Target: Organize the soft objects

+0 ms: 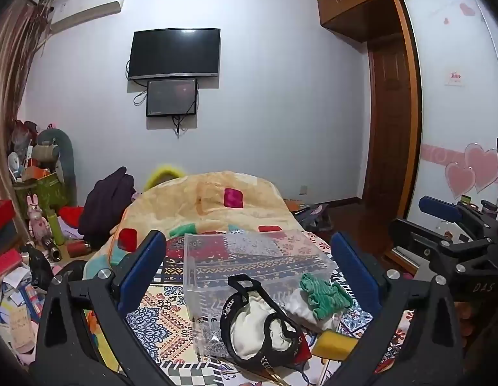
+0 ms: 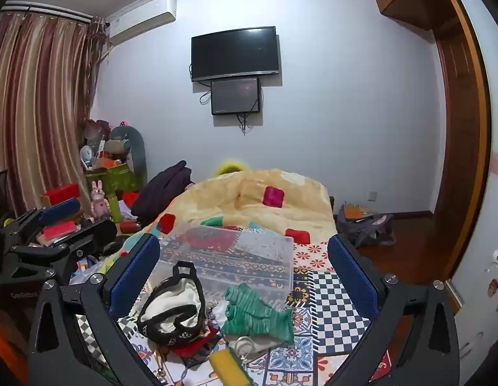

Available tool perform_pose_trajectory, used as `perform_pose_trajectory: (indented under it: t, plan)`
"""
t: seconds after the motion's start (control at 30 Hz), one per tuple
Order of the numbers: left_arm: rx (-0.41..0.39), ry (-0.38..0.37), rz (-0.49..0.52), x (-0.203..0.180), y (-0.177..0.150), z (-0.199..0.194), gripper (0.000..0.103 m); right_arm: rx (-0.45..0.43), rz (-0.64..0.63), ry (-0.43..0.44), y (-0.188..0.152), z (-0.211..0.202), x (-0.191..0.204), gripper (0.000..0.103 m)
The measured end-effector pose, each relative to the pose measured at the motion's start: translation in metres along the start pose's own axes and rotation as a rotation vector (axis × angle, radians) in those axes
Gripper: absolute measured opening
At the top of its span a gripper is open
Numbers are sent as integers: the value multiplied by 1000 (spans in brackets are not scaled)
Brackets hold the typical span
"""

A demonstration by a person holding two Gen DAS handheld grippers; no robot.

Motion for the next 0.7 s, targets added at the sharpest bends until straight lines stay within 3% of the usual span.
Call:
perform_pose_trajectory:
  t: [0.7]
  plan:
    - [-4, -7, -3, 1, -6, 1, 103, -11, -11, 18, -1, -2, 4, 103]
Point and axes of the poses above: each gripper's, at about its wrist camera, not at the fingertips, and z roughly the way its jaws point, x to its left, y to its top, the point moved 4 cm from there along z, roughly the way its jaws point, and after that the axes turned 14 degrees about -x, right-handed, at the moved point
